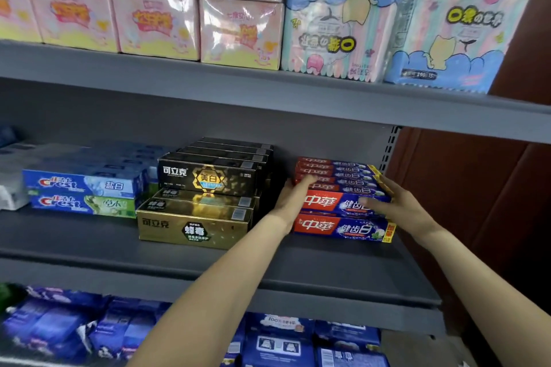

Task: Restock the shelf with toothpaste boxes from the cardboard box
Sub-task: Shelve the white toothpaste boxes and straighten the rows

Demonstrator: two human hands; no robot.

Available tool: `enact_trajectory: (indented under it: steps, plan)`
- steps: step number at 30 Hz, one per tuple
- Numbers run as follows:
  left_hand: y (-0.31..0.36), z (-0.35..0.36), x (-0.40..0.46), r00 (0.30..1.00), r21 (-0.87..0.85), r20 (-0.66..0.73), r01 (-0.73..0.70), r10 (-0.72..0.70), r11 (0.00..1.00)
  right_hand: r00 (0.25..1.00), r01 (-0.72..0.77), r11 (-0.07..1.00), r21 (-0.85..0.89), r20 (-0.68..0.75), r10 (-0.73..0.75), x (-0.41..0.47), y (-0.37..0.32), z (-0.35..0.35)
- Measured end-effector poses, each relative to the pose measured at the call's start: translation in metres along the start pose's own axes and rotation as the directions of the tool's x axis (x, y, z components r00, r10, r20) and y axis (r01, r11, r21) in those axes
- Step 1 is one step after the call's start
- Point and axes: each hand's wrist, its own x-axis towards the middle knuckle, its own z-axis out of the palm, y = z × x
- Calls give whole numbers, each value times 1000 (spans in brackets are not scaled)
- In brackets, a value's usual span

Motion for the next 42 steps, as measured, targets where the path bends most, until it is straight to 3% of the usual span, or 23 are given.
enact_trajectory:
  steps: [2,4,10,20,31,34,37,39,42]
  plan:
    - [14,-2,13,999,34,-53,-10,12,999,999,-1,996,92,-43,5,4,-10,-5]
    - [31,1,23,997,72,-81,24,-18,997,994,-24,999,35,-108,28,15,-15,-9]
    - [50,7,40,992,112,-23,129,-127,985,983,-143,987,-72,104,150,35,-29,-5]
    - [41,1,48,975,166,21,216,-223,962,941,-301,953,23,173,292,52,-25,-6]
    - [45,5,48,974,62,39,222,-225,973,942,-276,960,-51,182,280,58,-22,-10]
    - [46,6,43,978,-16,-30,204,-204,979,972,-175,965,-197,121,201,52,-27,-7]
    - [37,1,44,972,-147,-143,164,-185,975,995,70,891,-449,-32,-94,42,-23,-5]
    - [26,-5,44,971,-215,-181,118,-158,970,966,226,788,-573,30,-256,28,-21,1]
    - [13,-9,33,965,-228,-236,58,-113,972,949,314,578,-754,228,-218,6,-21,15]
